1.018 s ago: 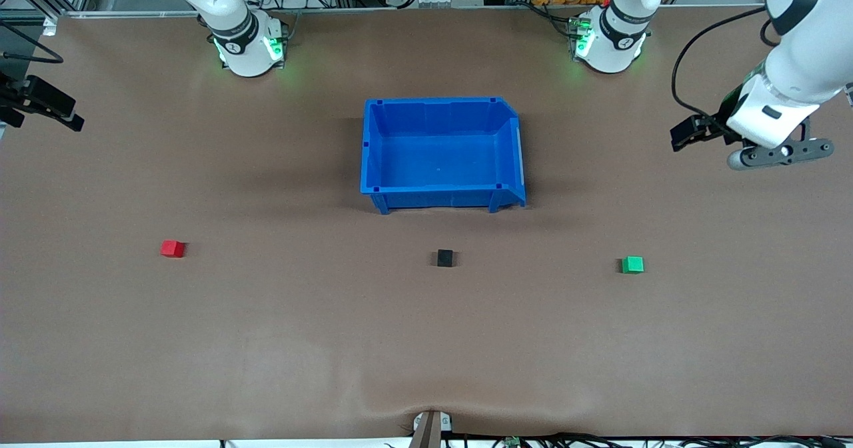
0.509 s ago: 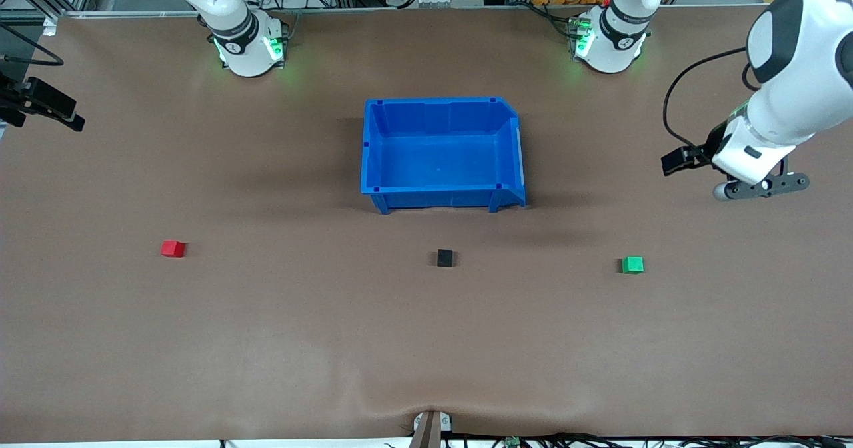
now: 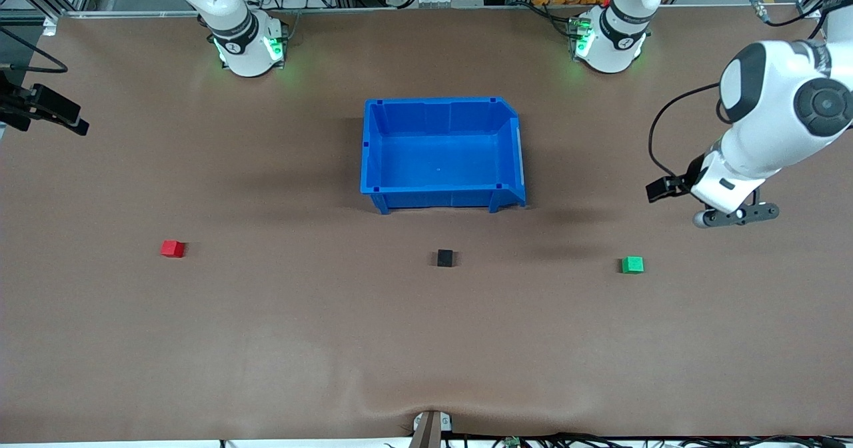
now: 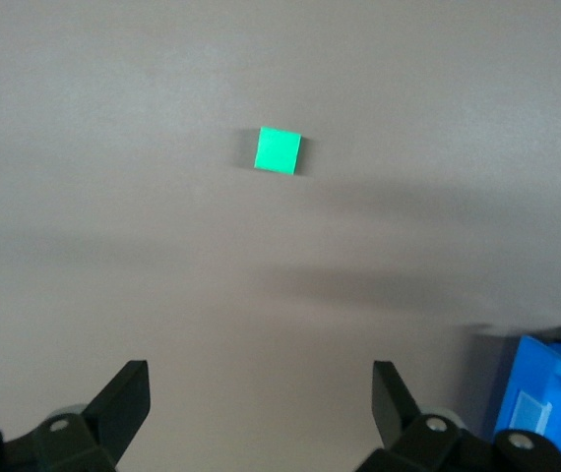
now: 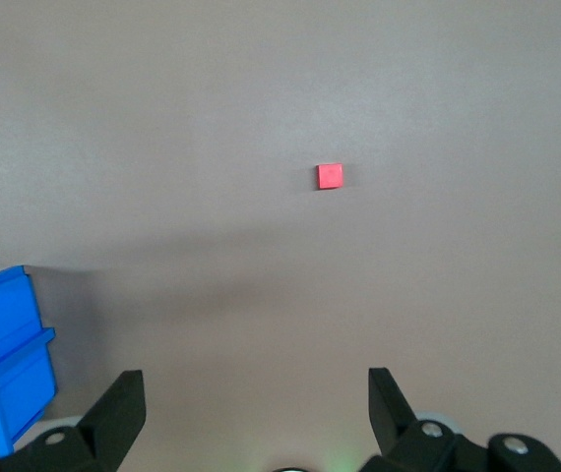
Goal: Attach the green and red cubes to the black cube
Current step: 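Move the open left gripper down toward the green cube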
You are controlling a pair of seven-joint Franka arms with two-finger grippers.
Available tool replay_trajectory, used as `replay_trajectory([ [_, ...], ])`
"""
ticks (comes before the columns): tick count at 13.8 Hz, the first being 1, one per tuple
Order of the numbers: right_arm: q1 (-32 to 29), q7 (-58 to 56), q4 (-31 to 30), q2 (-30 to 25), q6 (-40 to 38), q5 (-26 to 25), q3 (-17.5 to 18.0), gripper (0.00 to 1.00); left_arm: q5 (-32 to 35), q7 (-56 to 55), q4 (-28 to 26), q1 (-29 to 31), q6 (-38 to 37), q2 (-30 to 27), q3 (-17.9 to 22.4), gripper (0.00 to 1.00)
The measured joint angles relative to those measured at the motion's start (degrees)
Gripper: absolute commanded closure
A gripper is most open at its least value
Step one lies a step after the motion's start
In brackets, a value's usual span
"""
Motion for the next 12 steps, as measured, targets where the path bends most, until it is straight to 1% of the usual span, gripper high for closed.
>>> replay_trajectory([
  [5,0.1,0.0,0.0,0.1,-0.1,0.0,0.2,0.00,2.8,0.0,-0.2,0.1,7.2,5.4,0.0,0.00],
  [9,0.0,0.0,-0.2,0.8,-0.3,0.0,0.1,0.00,3.0,0.1,-0.2,0.8,13.5,10.3,0.0,0.00],
  [12,-0.8,0.0,-0.2,1.3,-0.5,0.0,0.0,0.00,3.1,0.1,-0.2,0.8,16.8,13.2,0.0,0.00],
])
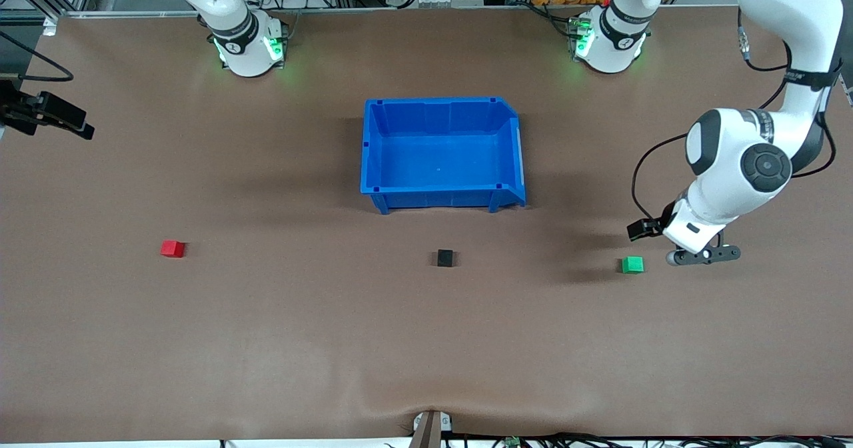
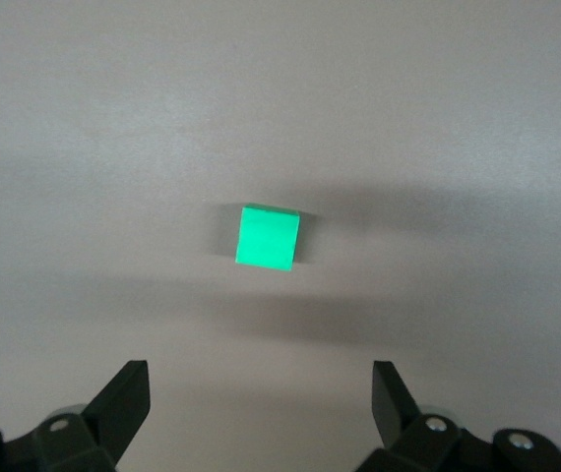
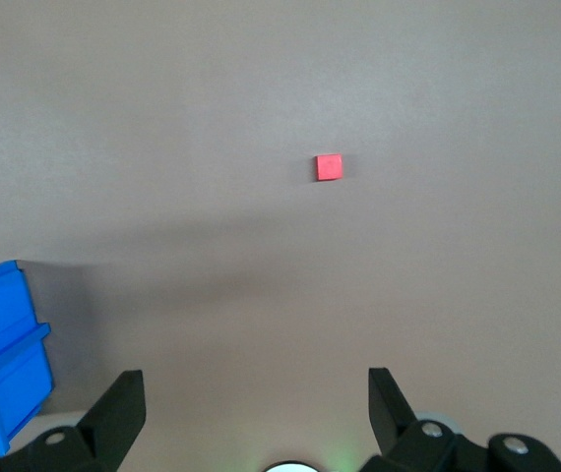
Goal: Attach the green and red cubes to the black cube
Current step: 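Move the open left gripper down toward the green cube, then close the left gripper on the green cube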
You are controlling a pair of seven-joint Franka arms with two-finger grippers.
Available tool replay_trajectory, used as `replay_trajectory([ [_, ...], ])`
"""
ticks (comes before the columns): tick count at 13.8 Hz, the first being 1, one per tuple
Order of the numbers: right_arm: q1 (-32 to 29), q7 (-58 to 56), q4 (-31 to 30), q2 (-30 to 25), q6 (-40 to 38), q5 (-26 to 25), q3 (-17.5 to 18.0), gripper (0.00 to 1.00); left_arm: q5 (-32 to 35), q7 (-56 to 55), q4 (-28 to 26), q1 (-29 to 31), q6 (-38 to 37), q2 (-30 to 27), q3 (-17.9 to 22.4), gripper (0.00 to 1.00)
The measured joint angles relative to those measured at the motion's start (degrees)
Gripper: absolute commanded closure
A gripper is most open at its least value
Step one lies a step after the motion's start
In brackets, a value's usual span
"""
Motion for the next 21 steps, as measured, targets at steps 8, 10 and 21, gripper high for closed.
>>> replay_trajectory([
  [8,-1.5,-0.1,-0.1,1.4,-0.4,0.0,-0.1,0.00,4.0,0.1,3.2,0.3,4.0,6.2,0.0,0.17],
  [10,-1.6,-0.1,-0.1,2.1,-0.4,0.0,-0.1,0.00,4.0,0.1,4.8,0.4,4.0,7.9,0.0,0.17],
  [21,-2.4,-0.1,-0.1,4.5,0.0,0.0,-0.1,0.00,4.0,0.1,9.0,0.5,7.9,14.3,0.0,0.25],
])
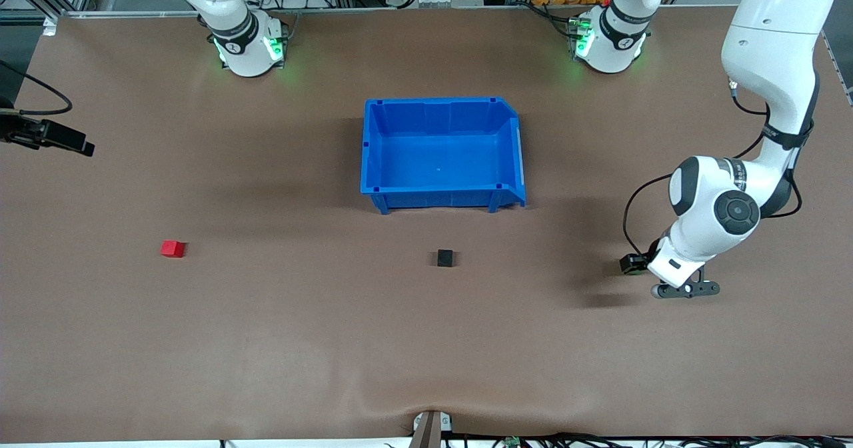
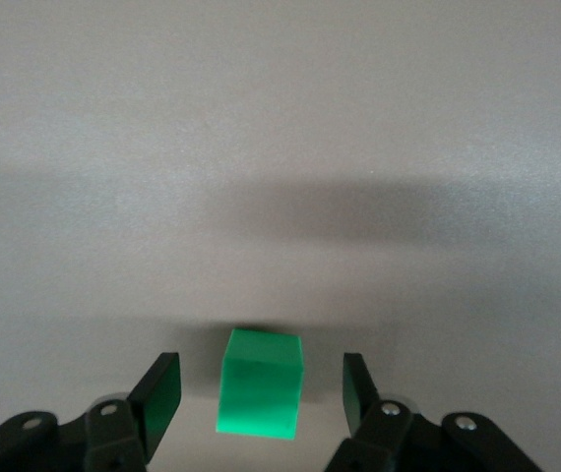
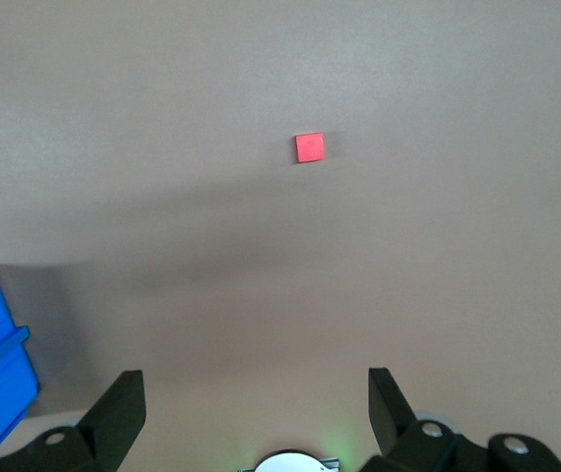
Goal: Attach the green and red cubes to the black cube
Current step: 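Close the left gripper on the green cube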
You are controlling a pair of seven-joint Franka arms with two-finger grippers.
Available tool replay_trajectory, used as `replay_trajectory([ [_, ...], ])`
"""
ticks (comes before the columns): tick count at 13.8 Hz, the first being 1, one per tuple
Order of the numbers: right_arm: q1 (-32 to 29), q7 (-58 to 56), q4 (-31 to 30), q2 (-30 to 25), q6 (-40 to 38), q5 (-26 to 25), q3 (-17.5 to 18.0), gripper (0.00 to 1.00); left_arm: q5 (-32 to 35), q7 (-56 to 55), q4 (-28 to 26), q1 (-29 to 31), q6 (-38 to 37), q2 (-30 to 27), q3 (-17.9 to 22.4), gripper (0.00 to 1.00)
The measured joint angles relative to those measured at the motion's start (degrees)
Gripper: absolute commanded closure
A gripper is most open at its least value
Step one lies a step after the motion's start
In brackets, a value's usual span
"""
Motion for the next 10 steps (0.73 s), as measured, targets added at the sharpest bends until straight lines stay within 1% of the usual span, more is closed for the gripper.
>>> replay_trajectory([
  [6,-0.5,0.0,0.0,1.3,0.5,0.0,-0.2,0.00,0.0,0.0,0.1,0.0,1.1,1.1,0.0,0.29],
  [8,-0.5,0.0,0.0,1.8,0.7,0.0,-0.2,0.00,0.0,0.0,0.1,0.0,1.5,1.6,0.0,0.32],
  [10,-0.5,0.0,0.0,2.2,1.3,0.0,-0.2,0.00,0.1,0.0,0.1,0.0,1.6,1.7,0.0,0.37],
])
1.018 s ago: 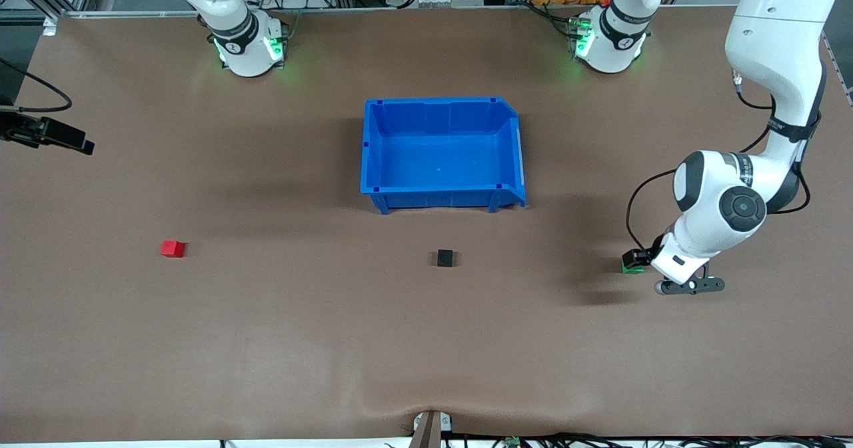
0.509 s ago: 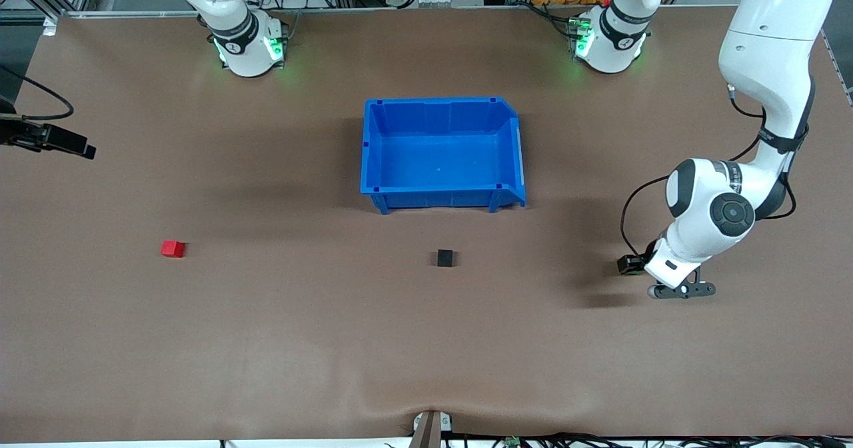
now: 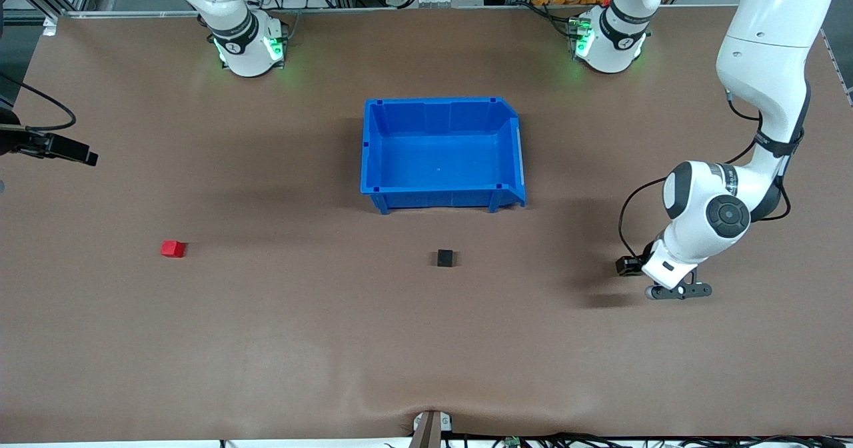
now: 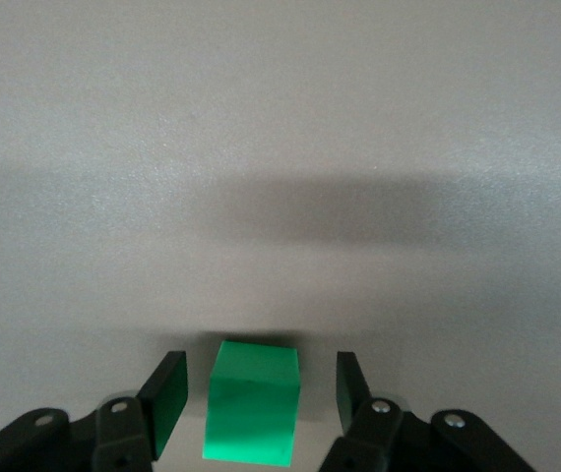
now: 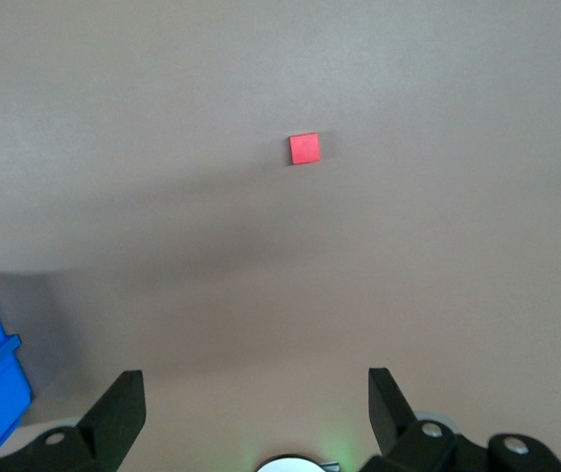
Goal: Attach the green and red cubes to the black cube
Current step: 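Close the left gripper on the green cube, then carry the green cube toward the black cube while the right gripper advances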
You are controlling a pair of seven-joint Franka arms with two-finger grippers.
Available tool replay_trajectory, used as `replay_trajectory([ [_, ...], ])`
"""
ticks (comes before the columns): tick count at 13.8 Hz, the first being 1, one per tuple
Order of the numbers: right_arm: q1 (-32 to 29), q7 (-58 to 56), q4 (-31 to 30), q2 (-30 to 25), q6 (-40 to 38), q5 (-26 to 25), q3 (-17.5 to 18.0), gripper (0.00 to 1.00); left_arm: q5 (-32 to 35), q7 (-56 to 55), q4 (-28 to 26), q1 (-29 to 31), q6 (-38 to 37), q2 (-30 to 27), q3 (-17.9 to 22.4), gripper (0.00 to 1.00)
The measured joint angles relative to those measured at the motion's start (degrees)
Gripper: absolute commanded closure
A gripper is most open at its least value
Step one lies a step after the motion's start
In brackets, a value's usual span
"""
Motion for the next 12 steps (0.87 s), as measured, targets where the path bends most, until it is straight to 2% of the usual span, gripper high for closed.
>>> replay_trajectory([
  [3,0.0,0.0,0.0,0.5,0.6,0.0,0.0,0.00,0.0,0.0,0.0,0.0,0.0,0.0,0.0,0.46],
  [5,0.0,0.0,0.0,0.9,0.9,0.0,0.0,0.00,0.0,0.0,0.0,0.0,0.0,0.0,0.0,0.56],
  [7,0.0,0.0,0.0,1.4,1.4,0.0,0.0,0.00,0.0,0.0,0.0,0.0,0.0,0.1,0.0,0.76],
  [9,0.0,0.0,0.0,1.8,1.9,0.0,0.0,0.00,0.0,0.0,0.0,0.0,0.0,0.1,0.0,1.00],
  [12,0.0,0.0,0.0,2.5,2.5,0.0,0.0,0.00,0.0,0.0,0.0,0.0,0.0,0.1,0.0,1.00],
])
